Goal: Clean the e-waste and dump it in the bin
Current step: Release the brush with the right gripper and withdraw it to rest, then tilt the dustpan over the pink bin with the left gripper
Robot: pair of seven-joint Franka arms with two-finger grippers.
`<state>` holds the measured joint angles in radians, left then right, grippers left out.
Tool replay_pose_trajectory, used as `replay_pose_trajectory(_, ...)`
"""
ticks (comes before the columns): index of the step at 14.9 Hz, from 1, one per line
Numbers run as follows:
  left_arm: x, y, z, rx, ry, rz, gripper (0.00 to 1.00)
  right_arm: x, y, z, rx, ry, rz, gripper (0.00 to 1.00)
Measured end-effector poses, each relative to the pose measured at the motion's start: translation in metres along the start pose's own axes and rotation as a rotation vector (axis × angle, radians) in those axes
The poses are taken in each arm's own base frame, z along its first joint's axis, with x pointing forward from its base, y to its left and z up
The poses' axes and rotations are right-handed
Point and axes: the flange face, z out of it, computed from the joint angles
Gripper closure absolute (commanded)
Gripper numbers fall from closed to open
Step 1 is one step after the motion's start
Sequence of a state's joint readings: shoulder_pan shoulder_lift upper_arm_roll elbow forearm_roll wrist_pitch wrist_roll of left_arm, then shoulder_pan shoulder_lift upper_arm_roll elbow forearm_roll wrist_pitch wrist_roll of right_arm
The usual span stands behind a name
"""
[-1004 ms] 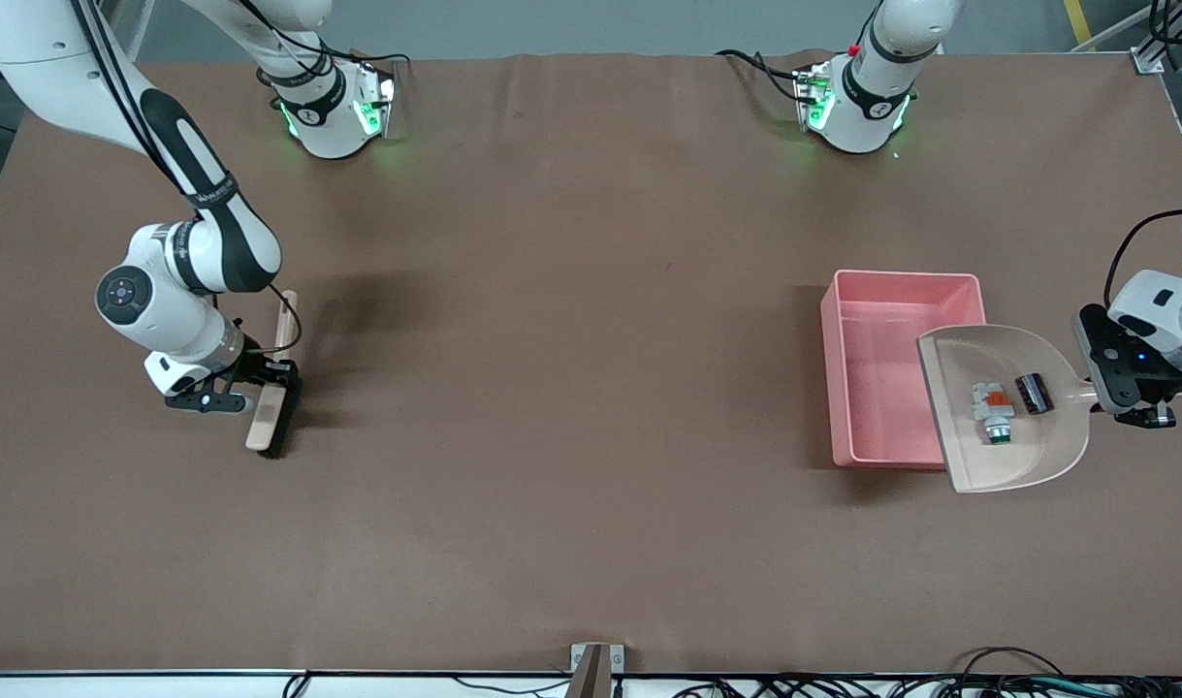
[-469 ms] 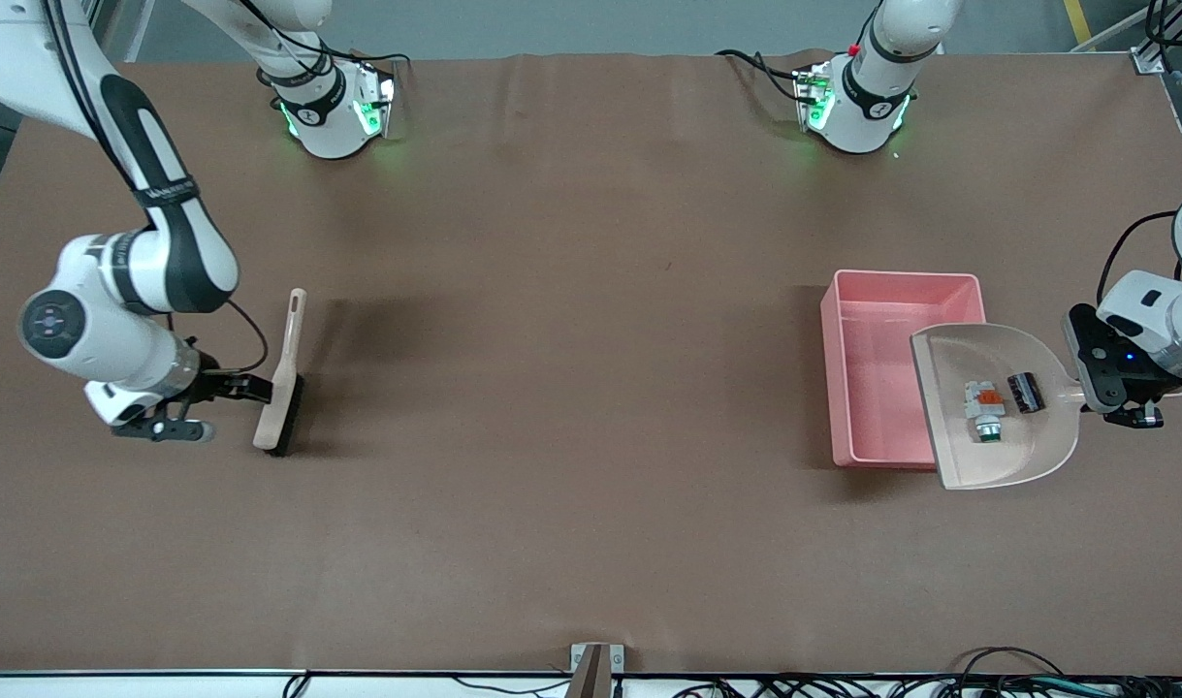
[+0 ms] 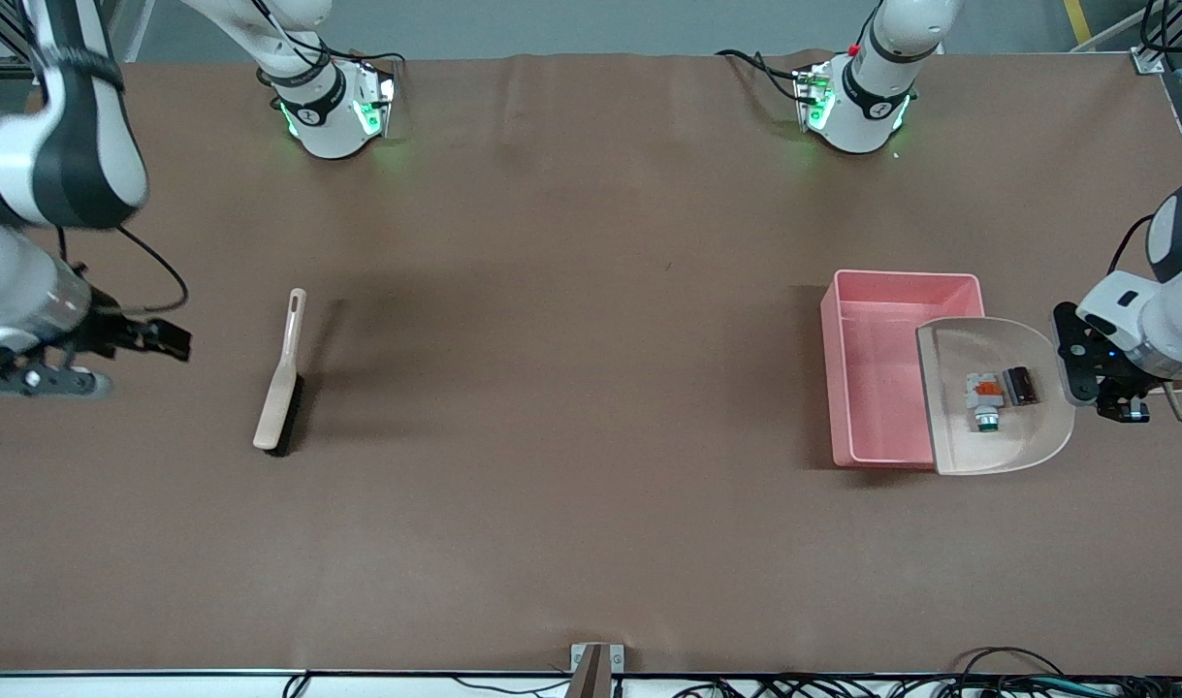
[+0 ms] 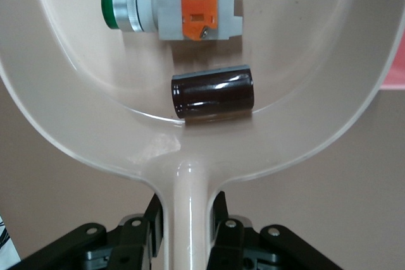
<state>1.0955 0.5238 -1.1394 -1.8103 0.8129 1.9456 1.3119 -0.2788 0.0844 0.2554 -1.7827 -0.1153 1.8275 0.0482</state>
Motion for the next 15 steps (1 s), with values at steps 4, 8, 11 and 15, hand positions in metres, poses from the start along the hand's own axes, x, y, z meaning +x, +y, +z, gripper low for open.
replay_pose_trajectory(4,0.007,0.015,0.004,-0.038,-0.106,0.019,0.96,-0.025,0.006,-0.086,0.001,-0.011,-0.016,0.0)
replay_pose_trajectory(8,0.019,0.018,0.012,-0.029,-0.165,0.035,0.97,-0.031,0.007,-0.126,0.072,0.009,-0.006,0.0)
replay_pose_trajectory(11,0.036,0.014,0.022,-0.013,-0.188,0.06,0.97,-0.031,0.009,-0.128,0.091,0.013,0.001,0.0)
replay_pose_trajectory(15,0.064,0.014,0.022,0.005,-0.229,0.094,0.97,-0.031,0.014,-0.128,0.103,0.014,0.011,0.0)
